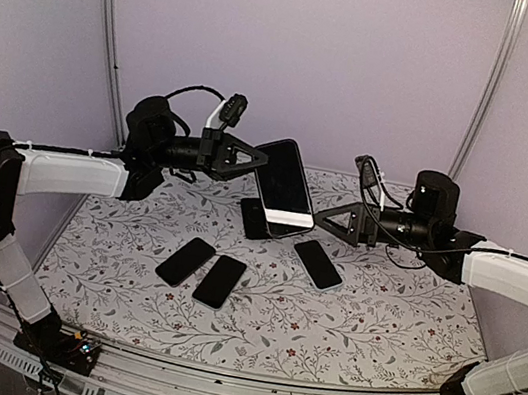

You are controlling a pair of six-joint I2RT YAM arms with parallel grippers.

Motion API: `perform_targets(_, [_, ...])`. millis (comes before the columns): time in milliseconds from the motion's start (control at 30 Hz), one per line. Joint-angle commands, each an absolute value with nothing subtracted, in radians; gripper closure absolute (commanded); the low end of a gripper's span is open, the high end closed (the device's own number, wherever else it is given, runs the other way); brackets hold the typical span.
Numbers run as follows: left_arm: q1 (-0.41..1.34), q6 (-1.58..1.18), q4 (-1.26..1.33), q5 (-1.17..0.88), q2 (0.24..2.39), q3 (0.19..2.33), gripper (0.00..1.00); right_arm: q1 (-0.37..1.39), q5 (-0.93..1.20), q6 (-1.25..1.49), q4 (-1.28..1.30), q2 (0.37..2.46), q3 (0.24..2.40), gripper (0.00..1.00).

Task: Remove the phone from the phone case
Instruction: Remove the bottom right corner of the phone case from the phone.

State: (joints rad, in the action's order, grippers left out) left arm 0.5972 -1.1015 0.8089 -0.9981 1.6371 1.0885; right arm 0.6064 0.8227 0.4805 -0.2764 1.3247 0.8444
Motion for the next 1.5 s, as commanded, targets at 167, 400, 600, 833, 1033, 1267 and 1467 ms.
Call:
perform_targets(167, [0.591,-1.136,0.911,-1.007,1.639,1.123,1.00,0.620,0.799,0.440,-0.203,1.375,0.905,0.05])
perform_targets(400, [0.614,-1.134,0.889,-1.009,1.671,1.142,1.00,0.655,0.798,0.441,-0.198,1.431,0.977,0.06])
perform_targets(600, [0.624,-1.051,0.653,-0.970,1.748,1.214,1.00,0.676,0.849,0.575,-0.316,1.533,1.020,0.19])
perform_targets(833, [0.614,-0.913,0.332,-0.892,1.800,1.297,0.96,0.675,0.826,0.689,-0.370,1.566,1.000,0.55])
perform_targets(1033, [0.606,-0.814,0.100,-0.774,1.836,1.384,0.76,0.676,0.795,0.755,-0.407,1.559,0.985,0.85])
perform_targets(1267, [0.595,-0.813,0.021,-0.715,1.849,1.393,0.62,0.675,0.784,0.855,-0.497,1.590,0.969,0.97])
perform_targets(1467, [0.573,-0.819,0.019,-0.701,1.796,1.336,0.56,0.671,0.760,0.850,-0.513,1.613,0.978,0.99])
